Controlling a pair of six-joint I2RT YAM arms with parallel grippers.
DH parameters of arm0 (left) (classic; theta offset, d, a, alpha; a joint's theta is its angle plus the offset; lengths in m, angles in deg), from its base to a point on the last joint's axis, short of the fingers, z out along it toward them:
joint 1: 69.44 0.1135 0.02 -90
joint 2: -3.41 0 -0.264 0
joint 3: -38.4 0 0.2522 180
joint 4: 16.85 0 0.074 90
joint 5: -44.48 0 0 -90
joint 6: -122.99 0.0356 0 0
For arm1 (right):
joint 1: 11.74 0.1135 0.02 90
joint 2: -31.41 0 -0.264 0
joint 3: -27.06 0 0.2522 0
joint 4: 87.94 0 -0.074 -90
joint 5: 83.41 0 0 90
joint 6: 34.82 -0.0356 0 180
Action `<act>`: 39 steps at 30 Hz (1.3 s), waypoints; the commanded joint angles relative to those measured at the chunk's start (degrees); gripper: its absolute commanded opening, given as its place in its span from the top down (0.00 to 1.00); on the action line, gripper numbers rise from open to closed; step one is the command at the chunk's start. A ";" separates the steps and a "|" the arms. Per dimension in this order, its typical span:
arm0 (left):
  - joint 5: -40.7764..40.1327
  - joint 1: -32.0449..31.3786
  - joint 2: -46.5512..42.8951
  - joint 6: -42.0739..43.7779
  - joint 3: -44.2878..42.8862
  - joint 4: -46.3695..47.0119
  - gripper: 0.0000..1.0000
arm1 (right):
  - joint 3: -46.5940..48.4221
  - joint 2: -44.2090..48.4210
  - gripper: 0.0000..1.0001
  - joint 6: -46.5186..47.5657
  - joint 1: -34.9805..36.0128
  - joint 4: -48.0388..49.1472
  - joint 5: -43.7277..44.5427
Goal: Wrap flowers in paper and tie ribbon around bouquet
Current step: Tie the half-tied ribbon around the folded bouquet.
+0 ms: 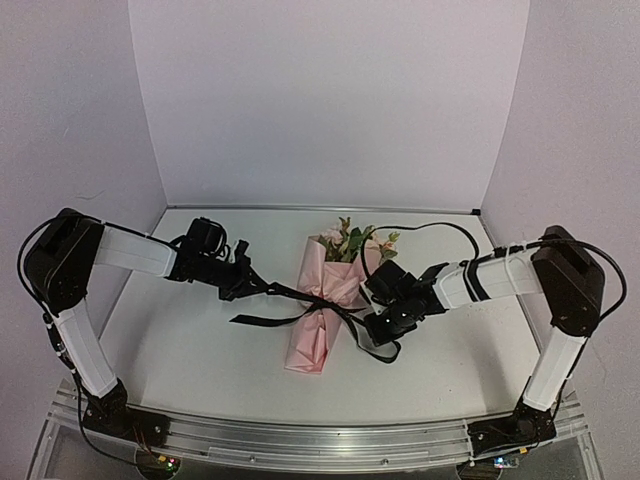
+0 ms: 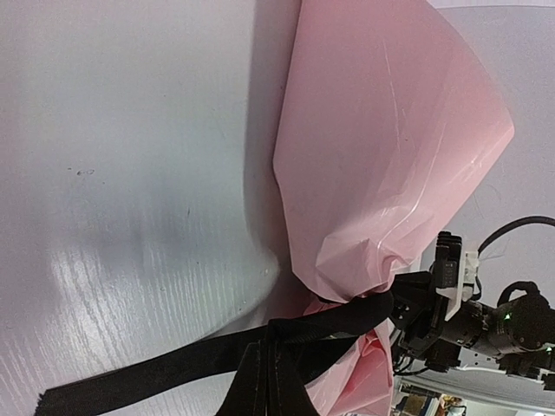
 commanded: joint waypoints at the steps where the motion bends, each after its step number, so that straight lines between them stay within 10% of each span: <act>1: -1.23 1.12 0.90 -0.41 0.38 -0.35 1.00 | -2.12 5.35 1.00 -8.46 -0.14 -2.47 6.51; 39: 2.36 5.85 -0.67 -0.34 4.28 3.25 1.00 | -7.14 11.21 1.00 -16.06 -1.29 -4.57 6.86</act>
